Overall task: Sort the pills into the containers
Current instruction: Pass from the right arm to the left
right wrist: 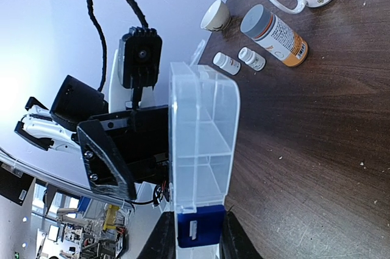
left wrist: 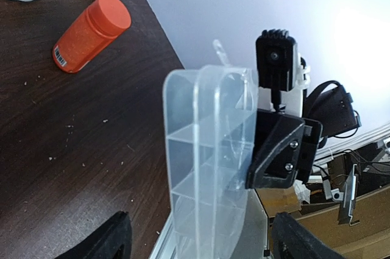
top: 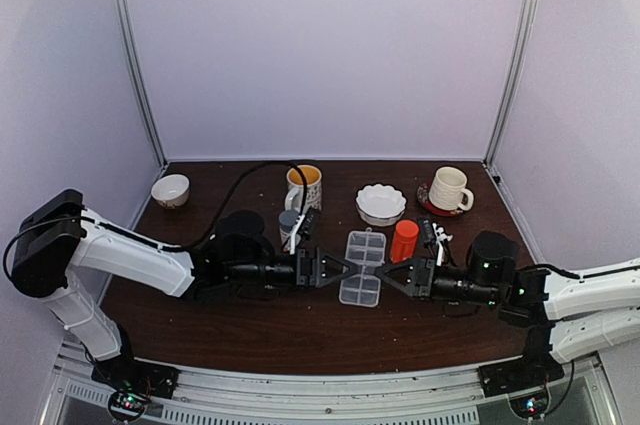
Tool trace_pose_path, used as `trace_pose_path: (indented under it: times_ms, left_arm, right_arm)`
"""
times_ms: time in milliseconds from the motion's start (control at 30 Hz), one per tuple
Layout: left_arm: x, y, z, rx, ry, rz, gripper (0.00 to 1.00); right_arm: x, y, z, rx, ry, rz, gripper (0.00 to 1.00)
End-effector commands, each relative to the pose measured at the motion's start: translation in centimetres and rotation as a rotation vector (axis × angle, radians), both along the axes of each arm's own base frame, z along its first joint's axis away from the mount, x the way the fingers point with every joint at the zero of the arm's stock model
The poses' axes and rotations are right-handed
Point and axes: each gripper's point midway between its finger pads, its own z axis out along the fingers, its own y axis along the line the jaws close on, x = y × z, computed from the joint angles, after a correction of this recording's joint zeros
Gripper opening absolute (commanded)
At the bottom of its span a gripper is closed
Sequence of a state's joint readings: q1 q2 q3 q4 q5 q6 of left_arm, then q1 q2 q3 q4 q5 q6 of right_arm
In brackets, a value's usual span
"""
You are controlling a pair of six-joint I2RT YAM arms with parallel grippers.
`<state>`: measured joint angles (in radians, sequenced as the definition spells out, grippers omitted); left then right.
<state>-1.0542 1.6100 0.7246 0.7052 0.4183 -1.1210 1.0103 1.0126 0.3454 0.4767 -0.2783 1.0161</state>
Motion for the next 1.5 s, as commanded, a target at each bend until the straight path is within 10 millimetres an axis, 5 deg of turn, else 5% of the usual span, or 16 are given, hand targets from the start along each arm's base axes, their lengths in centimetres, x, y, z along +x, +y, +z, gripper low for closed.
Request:
trace_pose_path:
  times_ms: [0, 833, 1133, 1467]
  left_arm:
    - [0.3, -0.8, 1.5, 0.006, -0.053, -0.010, 0.81]
    - [-1.7, -2.4, 4.4, -0.077, -0.050, -0.143, 0.23]
    - [-1.6, -2.4, 3.9, -0.058, -0.050, -0.142, 0.19]
    - [-1.4, -2.3, 3.5, -0.047, -0.050, -0.136, 0.19]
  right_arm:
    - [-0.5, 0.5, 2.5, 0.059, -0.049, 0.039, 0.22]
    - [-1.4, 0.5, 3.9, 0.123, -0.108, 0.080, 0.27]
    - [-2.7, -0.2, 6.4, 0.237, -0.160, 0.123, 0.41]
    - [-3.6, -1.4, 8.0, 0.312, -0.197, 0.129, 0.40]
